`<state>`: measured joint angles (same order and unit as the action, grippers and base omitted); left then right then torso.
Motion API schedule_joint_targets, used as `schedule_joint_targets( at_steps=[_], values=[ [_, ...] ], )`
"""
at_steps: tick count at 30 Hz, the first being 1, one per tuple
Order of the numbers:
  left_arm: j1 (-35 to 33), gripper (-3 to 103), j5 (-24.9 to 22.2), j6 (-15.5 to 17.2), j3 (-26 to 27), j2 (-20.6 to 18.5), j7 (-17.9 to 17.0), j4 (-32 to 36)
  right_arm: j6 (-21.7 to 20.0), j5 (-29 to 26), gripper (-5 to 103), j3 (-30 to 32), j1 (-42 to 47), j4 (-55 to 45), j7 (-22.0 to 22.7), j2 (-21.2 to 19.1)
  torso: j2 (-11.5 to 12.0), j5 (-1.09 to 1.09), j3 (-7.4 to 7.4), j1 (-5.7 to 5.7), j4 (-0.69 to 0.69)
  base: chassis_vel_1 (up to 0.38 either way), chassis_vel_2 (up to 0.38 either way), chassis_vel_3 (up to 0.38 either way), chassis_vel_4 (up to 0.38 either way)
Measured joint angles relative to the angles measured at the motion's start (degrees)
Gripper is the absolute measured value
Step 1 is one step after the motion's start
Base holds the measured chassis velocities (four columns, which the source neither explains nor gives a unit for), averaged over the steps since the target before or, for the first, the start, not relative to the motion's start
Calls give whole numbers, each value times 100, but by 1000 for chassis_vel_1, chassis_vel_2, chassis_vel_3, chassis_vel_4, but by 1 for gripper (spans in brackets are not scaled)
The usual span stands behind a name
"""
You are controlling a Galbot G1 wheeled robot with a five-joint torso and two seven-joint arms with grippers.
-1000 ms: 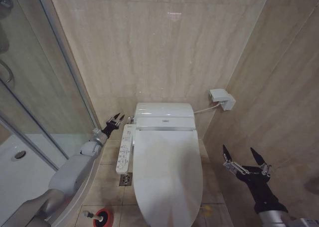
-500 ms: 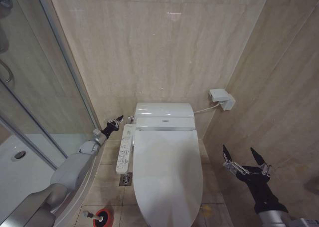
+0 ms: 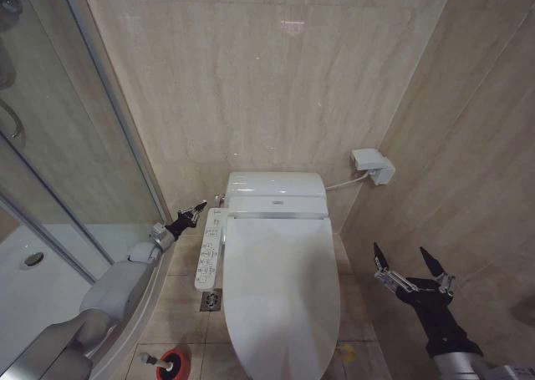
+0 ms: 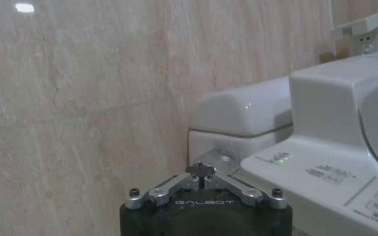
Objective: Open the toilet lid, clean the toilet bowl with a toilet brush, close the toilet lid, and flush.
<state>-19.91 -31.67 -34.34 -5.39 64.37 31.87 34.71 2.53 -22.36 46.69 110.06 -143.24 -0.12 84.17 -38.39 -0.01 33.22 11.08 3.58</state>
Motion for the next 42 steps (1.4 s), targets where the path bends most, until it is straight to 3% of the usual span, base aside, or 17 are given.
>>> schedule_joint_targets(
  at_steps=[42],
  values=[
    [273, 0, 5, -23, -241, 43, 93, -135, 0, 0, 100, 0, 0, 0, 0, 0, 0, 1, 0, -1, 0, -3, 4, 4, -3]
  ],
)
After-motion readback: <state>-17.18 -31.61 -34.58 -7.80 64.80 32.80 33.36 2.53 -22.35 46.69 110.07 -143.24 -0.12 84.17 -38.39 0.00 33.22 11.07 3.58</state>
